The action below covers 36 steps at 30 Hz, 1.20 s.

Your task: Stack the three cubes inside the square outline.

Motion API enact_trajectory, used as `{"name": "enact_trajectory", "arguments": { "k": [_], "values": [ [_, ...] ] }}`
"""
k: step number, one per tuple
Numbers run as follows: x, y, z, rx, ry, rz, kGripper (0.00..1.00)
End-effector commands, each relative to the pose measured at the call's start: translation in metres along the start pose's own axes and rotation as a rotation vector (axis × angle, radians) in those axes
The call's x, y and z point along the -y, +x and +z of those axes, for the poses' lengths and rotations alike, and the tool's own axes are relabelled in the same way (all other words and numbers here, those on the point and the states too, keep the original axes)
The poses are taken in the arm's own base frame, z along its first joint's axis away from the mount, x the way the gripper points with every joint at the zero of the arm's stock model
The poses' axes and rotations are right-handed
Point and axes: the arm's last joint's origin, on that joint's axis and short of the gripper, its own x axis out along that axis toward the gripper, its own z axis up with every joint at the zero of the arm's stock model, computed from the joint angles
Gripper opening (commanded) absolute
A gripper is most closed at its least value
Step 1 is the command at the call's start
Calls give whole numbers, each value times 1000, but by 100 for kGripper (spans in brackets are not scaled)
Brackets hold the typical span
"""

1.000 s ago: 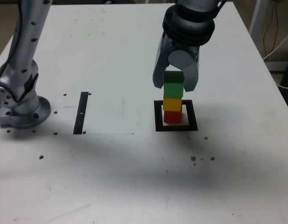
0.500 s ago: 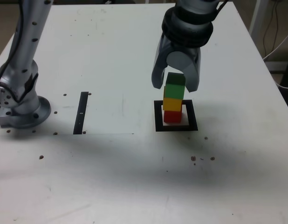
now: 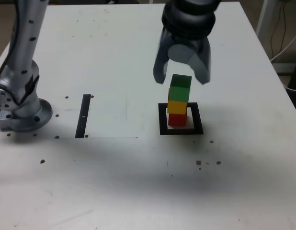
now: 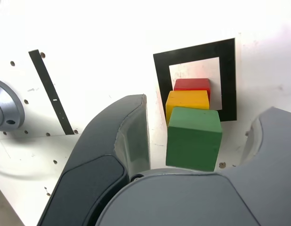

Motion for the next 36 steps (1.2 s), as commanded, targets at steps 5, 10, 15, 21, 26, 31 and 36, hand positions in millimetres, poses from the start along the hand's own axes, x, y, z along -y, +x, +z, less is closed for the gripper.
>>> {"name": "enact_trajectory", "arguments": {
  "k": [5, 10, 15, 21, 26, 31, 36],
  "values": [
    [-5, -18, -18, 44, -8, 15, 99],
    [-5, -22, -23, 58, -10, 16, 99],
    [-6, -24, -32, 56, -11, 17, 99],
    [-7, -19, -59, 22, -12, 4, 99],
    [-5, -8, -86, -27, -14, -22, 99],
    [0, 11, -117, -79, -35, -48, 99],
    [6, 35, -141, -99, -61, -70, 99]
  ]
}}
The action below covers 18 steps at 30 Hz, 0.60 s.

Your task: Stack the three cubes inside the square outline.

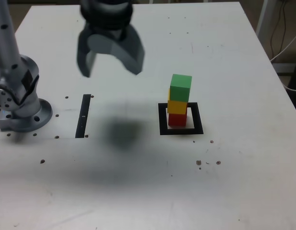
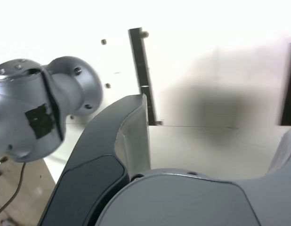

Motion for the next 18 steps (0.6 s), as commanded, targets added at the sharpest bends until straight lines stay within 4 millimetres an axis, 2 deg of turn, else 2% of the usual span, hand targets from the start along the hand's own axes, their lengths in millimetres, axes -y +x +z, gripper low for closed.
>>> {"name": "enact_trajectory", "arguments": {
  "k": [1, 12, 18],
  "values": [
    [1, 14, -8, -18, -8, -9, 99],
    [9, 71, -24, -43, -24, -60, 99],
    [12, 89, -25, -43, -25, -84, 99]
  ]
}}
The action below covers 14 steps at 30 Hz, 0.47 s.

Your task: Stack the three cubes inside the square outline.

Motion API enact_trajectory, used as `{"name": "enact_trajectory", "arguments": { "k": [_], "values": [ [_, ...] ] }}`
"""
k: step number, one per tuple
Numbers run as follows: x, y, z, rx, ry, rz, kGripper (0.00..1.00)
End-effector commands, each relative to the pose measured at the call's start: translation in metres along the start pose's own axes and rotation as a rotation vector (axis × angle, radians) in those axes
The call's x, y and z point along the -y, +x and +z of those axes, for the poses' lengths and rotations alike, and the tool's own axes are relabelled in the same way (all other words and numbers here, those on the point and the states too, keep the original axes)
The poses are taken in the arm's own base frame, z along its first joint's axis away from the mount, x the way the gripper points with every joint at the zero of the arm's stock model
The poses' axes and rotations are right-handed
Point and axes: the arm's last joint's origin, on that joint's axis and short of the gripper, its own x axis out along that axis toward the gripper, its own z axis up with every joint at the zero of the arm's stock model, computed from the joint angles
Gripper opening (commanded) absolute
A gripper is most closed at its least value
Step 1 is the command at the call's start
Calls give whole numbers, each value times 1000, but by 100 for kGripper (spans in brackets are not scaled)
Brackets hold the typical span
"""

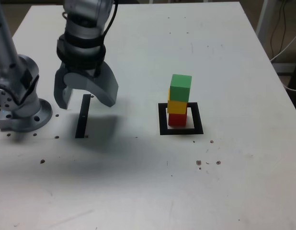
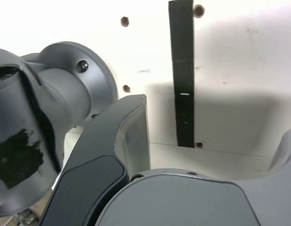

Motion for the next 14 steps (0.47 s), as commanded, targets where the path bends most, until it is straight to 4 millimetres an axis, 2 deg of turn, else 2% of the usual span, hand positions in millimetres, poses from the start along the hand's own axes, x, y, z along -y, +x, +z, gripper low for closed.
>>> {"name": "enact_trajectory", "arguments": {
  "k": [1, 14],
  "values": [
    [0, 6, 0, -5, -3, -9, 99],
    [1, 13, -1, 1, -4, -19, 99]
  ]
}}
